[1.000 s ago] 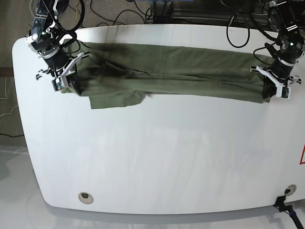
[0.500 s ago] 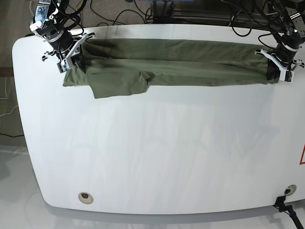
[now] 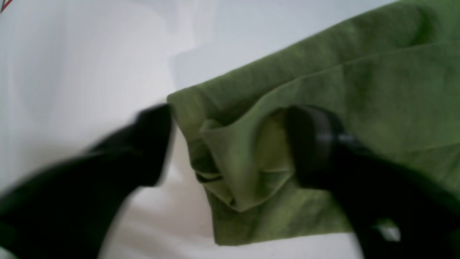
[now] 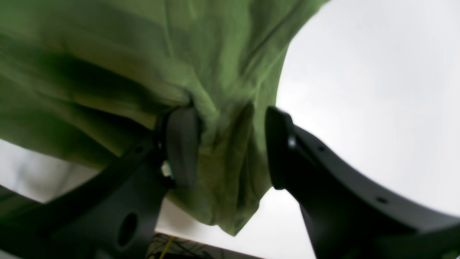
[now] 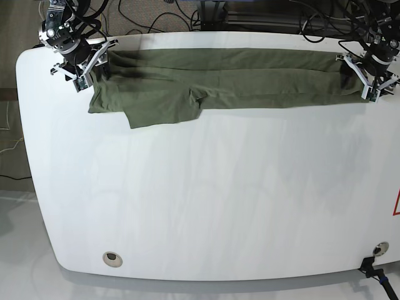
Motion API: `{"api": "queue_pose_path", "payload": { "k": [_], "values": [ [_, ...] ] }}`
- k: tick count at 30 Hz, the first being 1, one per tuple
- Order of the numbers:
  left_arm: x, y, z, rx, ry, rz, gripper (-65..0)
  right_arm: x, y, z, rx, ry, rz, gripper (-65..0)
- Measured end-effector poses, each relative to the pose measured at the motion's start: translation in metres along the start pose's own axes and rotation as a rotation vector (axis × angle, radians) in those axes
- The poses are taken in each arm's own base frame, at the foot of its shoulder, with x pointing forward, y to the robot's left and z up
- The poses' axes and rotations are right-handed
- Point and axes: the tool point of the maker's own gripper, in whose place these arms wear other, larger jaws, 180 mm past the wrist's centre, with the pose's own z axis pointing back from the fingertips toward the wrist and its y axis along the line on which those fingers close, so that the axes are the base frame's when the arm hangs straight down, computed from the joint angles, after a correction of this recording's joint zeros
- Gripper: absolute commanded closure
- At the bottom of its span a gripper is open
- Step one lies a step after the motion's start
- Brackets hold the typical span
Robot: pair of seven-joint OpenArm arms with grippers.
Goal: Fold the T-shirt properly
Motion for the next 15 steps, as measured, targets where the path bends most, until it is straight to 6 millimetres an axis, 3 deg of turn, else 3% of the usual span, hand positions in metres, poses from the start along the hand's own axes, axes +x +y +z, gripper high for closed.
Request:
{"api": "queue_pose_path", "payload": {
  "k": [5,8,13,15],
  "values": [
    [0.021,0.013,-0.003,0.037,-0.051,0.001,-60.5,0.023,-0.001,0.008,-0.02,-0.057,0.048,-29.2],
    [0.04,0.036,0.007,0.111,-0.109,0.009,-60.5,0.029,-0.002,0.01,-0.025,-0.069,0.061,-29.2],
    [0.058,0.025,0.011,0.067,-0.184,0.039,-60.5,0.053,-0.003,0.014,-0.037,-0.135,0.081,-29.2],
    [0.068,0.027,0.015,0.076,-0.211,0.029,-60.5,0.054,-0.006,0.016,-0.047,-0.135,0.085,-29.2]
  ]
}}
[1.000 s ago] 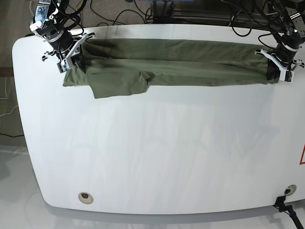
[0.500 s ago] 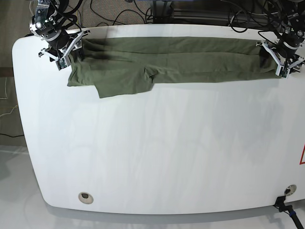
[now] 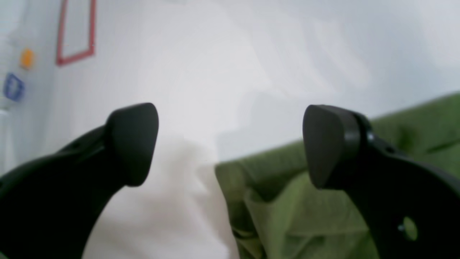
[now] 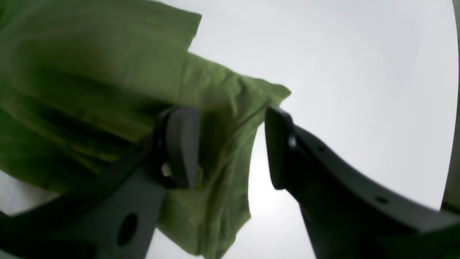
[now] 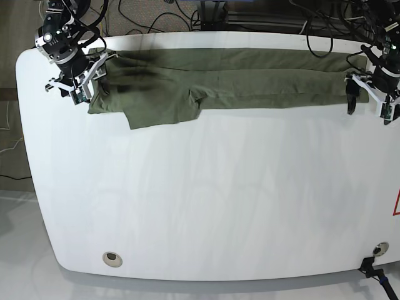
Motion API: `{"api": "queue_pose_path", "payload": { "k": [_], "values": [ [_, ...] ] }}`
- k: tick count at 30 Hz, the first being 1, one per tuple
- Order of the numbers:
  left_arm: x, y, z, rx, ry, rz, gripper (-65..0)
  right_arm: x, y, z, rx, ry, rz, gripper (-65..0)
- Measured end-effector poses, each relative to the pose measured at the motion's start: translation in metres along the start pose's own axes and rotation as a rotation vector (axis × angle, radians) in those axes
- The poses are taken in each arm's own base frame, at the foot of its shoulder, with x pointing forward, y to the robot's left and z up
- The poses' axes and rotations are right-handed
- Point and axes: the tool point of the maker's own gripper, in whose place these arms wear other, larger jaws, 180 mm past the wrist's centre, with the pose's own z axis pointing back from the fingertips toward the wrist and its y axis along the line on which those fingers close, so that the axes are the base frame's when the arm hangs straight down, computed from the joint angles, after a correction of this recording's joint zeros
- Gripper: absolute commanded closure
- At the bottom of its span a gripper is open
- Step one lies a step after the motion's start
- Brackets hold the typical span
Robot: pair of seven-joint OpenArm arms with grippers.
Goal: Fold the T-shirt properly
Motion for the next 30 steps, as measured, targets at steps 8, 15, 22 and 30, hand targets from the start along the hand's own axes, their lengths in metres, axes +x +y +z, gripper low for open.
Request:
{"api": "queue_pose_path", "payload": {
  "k": [8,15,22,30],
  "values": [
    [0.01,-0.046,-0.016,-0.087,-0.04,0.06,-60.5,0.036,0.014,-0.012,0.044,-0.118,-0.024,-29.2],
    [0.006,-0.066,-0.019,-0.117,-0.037,0.098,-60.5,0.041,0.052,-0.02,0.149,-0.124,-0.003,-29.2],
    [0.007,-0.093,-0.025,-0.194,-0.034,0.091,-60.5,0.049,0.078,-0.026,0.221,-0.134,0.032,-29.2],
    [0.008,-0.118,-0.03,-0.265,-0.03,0.079,-60.5,0.055,0.087,-0.028,0.248,-0.144,0.043,-29.2]
  ]
}}
